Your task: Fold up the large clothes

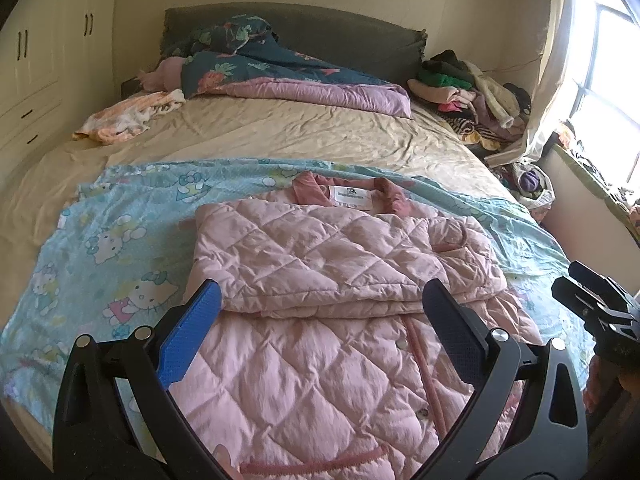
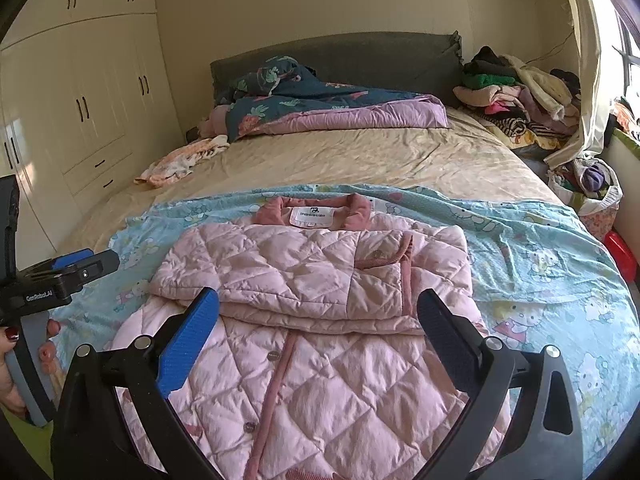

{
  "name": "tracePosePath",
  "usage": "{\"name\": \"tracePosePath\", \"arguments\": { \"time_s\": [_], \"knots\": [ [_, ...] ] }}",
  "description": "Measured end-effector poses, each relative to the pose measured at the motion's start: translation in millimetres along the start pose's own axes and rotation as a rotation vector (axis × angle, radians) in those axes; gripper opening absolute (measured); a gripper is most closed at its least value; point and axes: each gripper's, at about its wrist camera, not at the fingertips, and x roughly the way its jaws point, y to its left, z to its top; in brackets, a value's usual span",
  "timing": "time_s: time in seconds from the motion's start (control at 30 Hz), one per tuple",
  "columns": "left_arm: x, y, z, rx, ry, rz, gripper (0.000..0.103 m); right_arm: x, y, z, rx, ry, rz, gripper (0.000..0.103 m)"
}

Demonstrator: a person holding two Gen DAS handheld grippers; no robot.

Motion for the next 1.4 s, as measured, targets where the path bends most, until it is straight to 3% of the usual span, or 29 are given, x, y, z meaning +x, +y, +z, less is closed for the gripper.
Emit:
{"name": "tracePosePath", "arguments": {
  "time_s": [0.53, 1.4],
  "knots": [
    [-17.2, 0.1, -39.3, 0.0, -0.009, 0.003, 0.095, -23.8, -8.9, -28.5, 0.005, -0.019, -0.016, 0.099],
    [-13.4, 17.8, -117.2, -0.002, 0.078, 0.076, 0.095, -30.4, -31.4, -96.0, 0.0, 0.047, -0.059, 0.099]
  ]
}}
